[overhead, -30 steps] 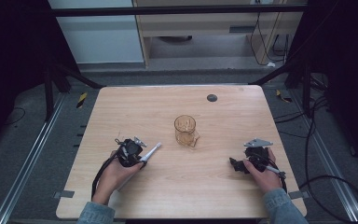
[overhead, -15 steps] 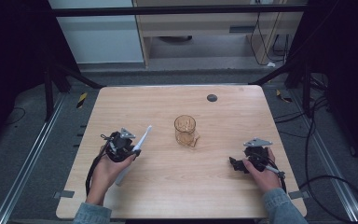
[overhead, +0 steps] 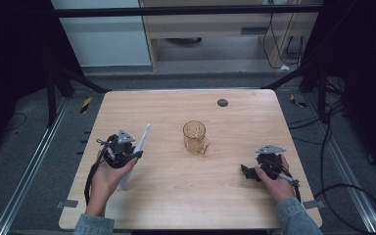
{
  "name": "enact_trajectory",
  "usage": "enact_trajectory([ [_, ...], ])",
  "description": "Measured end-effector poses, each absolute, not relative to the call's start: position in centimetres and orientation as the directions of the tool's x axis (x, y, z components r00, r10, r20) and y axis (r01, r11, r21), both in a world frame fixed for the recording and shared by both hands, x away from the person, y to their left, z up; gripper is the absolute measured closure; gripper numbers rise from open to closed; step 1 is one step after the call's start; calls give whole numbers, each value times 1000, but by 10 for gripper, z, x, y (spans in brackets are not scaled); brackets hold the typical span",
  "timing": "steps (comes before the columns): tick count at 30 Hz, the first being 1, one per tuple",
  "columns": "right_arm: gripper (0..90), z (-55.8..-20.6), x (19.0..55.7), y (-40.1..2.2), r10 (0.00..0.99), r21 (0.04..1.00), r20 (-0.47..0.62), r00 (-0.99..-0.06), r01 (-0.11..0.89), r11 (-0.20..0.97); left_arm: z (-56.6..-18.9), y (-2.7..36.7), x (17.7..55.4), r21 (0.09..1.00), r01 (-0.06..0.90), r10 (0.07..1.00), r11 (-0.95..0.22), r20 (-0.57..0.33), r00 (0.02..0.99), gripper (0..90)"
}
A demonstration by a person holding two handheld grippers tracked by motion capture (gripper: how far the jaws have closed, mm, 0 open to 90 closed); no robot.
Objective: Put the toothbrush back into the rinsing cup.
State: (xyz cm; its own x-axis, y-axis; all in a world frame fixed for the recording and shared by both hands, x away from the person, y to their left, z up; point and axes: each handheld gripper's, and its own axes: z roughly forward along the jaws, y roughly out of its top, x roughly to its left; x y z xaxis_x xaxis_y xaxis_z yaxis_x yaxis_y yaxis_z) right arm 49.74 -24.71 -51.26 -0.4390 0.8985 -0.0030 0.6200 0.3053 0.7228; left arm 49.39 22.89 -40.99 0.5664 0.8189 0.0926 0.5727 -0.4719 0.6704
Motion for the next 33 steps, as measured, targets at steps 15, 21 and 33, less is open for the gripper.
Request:
enact_trajectory([
  [15, 3, -513, 497, -247, 899, 723, -3, -439, 620, 305, -399, 236, 493, 709, 548, 831, -444, 97, 547, 674],
  [21, 3, -513, 498, -247, 900, 722, -3, -437, 621, 304, -399, 239, 496, 712, 547, 833, -439, 95, 545, 674],
  [33, 3, -513, 498, -247, 900, 722, -3, -436, 622, 304, -399, 239, 497, 726, 534, 831, -434, 94, 548, 674],
])
